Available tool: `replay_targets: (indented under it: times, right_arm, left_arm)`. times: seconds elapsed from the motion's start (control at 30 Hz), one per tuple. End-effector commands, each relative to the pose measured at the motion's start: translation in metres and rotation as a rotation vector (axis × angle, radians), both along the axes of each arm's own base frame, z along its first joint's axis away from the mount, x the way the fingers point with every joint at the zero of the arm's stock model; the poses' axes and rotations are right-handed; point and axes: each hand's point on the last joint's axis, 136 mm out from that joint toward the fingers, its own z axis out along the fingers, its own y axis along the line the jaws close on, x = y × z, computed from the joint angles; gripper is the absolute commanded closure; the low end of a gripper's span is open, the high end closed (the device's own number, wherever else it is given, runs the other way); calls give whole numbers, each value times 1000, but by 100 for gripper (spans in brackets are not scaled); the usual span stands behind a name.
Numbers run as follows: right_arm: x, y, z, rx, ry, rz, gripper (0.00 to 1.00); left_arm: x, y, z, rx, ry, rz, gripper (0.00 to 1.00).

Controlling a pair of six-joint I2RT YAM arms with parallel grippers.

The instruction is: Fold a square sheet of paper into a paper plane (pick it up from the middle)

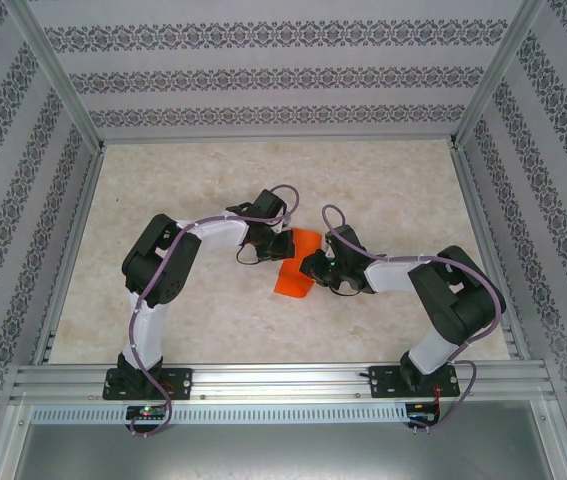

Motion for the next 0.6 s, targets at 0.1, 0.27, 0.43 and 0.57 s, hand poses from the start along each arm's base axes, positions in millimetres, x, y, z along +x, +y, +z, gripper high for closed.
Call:
replay_targets:
  times: [0.1,0.27,0.43,0.57]
  right_arm:
    - [-11,-3,15,-11,-23,40,77]
    - [-12,5,30,30,-53,67,77]
    - [-21,11,13,46,-6,81,77]
    - [-36,0,-15,-7,49,60,78]
  left_arm:
    - [-15,5,-19,72,43,-29,100]
    - [-15,4,-19,68,45,-32,100]
    - [-16,4,-19,65,46,-33,100]
    - [-17,5,-19,71,46,-36,100]
